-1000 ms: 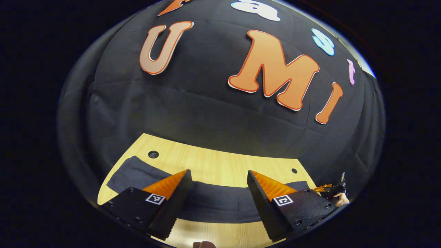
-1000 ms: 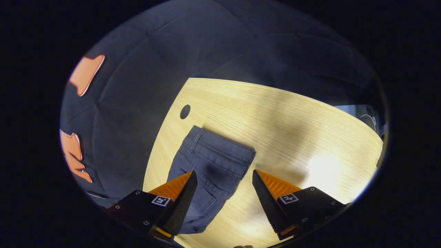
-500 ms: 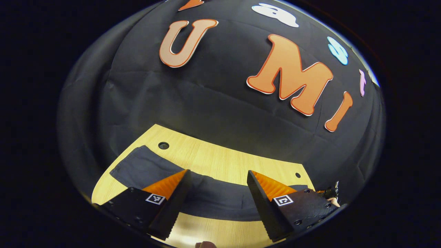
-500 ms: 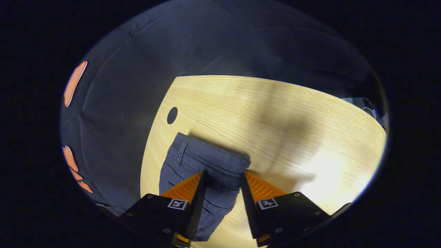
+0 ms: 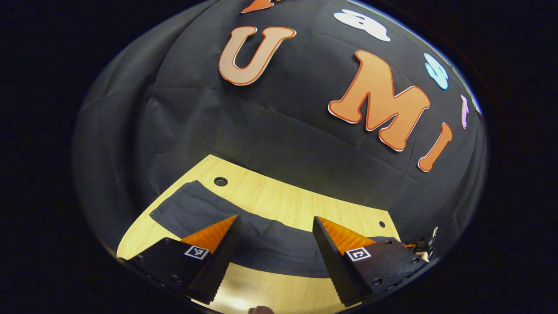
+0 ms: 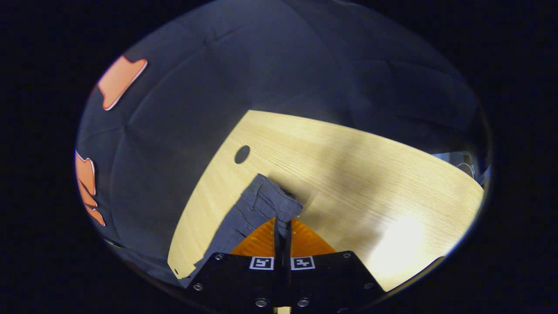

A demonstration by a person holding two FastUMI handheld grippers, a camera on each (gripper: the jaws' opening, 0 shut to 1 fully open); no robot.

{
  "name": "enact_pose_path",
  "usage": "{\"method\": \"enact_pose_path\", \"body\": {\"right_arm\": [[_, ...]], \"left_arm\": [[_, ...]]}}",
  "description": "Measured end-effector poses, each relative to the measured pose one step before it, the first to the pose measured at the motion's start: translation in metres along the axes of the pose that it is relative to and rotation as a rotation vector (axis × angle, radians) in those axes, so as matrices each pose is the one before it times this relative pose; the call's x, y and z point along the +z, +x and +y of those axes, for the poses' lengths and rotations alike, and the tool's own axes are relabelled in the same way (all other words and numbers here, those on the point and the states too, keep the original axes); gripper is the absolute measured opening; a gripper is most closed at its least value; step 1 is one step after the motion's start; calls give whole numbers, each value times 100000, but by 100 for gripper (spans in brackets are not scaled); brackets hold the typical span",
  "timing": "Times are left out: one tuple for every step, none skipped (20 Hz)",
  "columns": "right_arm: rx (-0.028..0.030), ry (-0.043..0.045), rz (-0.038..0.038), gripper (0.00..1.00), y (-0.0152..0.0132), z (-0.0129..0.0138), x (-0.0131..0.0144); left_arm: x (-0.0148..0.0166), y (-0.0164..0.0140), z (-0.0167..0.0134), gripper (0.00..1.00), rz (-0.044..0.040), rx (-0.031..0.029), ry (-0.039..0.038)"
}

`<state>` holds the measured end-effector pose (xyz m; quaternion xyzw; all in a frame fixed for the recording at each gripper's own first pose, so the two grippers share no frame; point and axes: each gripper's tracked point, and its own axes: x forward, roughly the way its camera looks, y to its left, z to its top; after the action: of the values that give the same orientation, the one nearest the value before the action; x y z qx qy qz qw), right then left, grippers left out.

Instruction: Grasp the waist and the cuffs of the jeans and fold them to make the two legs overlap; first hold the waist and fold one-third of the jeans toward the cuffs, then hold the cuffs and fold the remaining one-third in the same direction to finish folding.

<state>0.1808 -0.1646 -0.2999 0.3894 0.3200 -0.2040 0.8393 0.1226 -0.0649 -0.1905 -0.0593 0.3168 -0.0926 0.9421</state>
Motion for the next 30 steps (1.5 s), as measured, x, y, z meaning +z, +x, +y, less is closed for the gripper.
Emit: {"method": "enact_pose_path", "body": {"right_arm": [[2194, -850, -1365, 0, -1133, 1277, 281], [1530, -1664, -2311, 0, -1156, 1353, 372], [1376, -2369, -2032, 0, -1389, 1415, 265], [1817, -3069, -1615, 0, -1280, 1637, 125], [1994, -2405, -1680, 0, -1102, 1777, 271], [1718, -2332, -2185, 0, -845, 1865, 191], [2037, -2885, -1387, 0, -701, 1869, 34], [2135, -3071, -1188, 0, -803, 1929, 99], [2529, -3706, -1157, 0, -988, 2199, 32], [2206, -4055, -1118, 0, -955, 2385, -268], [2761, -4519, -507, 0, -918, 2527, -402], [2663, -3585, -826, 0, -500, 2638, -283], [3197, -3488, 408, 0, -283, 2824, -541], [3884, -3064, 227, 0, -5, 3233, -568], [3687, -2537, 822, 0, -84, 2964, -801], [3569, -2236, 1571, 0, 189, 3026, -1087], [3777, -2669, 2282, 0, 343, 2676, -1193], [3028, -3221, 1793, 0, 502, 2491, -1339], [3093, -2937, 2149, 0, 853, 2292, -1519], [3280, -2215, 3249, 0, 939, 1819, -1758], [2888, -2094, 3184, 0, 1517, 1855, -1683], [2940, -2458, 2836, 0, 1793, 1738, -1811], [2079, -1023, 5333, 0, 1959, 1213, -2010], [1921, 43, 5066, 0, 1512, -142, -2140], [1138, -95, 4561, 0, 1510, 179, -1665], [-138, -1058, 4633, 0, 883, -174, -1041], [-968, -1398, 4183, 0, 685, -119, -893], [26, -673, 3013, 0, 293, 264, -344], [-20, -332, 2740, 0, 40, -53, 32], [-284, -624, 1329, 0, -241, -4, 725]], "left_arm": [[174, -351, 457, 98, -407, -82, -25], [235, -200, 541, 95, -420, -175, -332], [105, -145, 664, 98, -180, -326, -797], [285, -70, 628, 95, -80, -674, -1231], [65, -269, 744, 98, -127, -553, -1354], [236, -321, 851, 95, -175, -233, -1209], [150, -280, 924, 98, -50, 74, -1101], [318, -508, 957, 98, -407, 369, -975], [329, -365, 896, 98, -627, 79, -650], [424, -378, 828, 98, -1003, 522, -700], [389, -421, 1075, 97, -970, 411, -849], [497, -379, 1121, 97, -880, 591, -1457], [190, -510, 957, 97, -249, -135, -1843], [233, -361, 857, 97, -381, -573, -2238], [257, -320, 715, 98, -1039, -492, -2100], [362, -270, 751, 98, -1831, -71, -1912], [154, -227, 821, 97, -938, -107, -1319], [144, -261, 848, 97, -1004, 435, -1061], [-220, -94, 829, 97, -302, 1230, -1222], [-208, -264, 650, 97, 413, 538, -1591], [-172, -174, 222, 97, 191, -1430, -3474], [-1, -202, -310, 97, -181, -3260, -4611], [-91, -143, -123, 97, -631, -1953, -4344], [87, 209, 501, 97, -1444, -558, -2549], [89, 48, 781, 97, -2142, 663, -18], [-7, 62, 877, 98, -1323, 1425, 2600], [-238, 72, 827, 98, -284, 2053, 4001], [-388, -159, 121, 98, 567, 2248, 3225], [-53, 34, 100, 97, 734, 453, 1010], [-190, 168, 35, 98, 657, -234, -999]]}}
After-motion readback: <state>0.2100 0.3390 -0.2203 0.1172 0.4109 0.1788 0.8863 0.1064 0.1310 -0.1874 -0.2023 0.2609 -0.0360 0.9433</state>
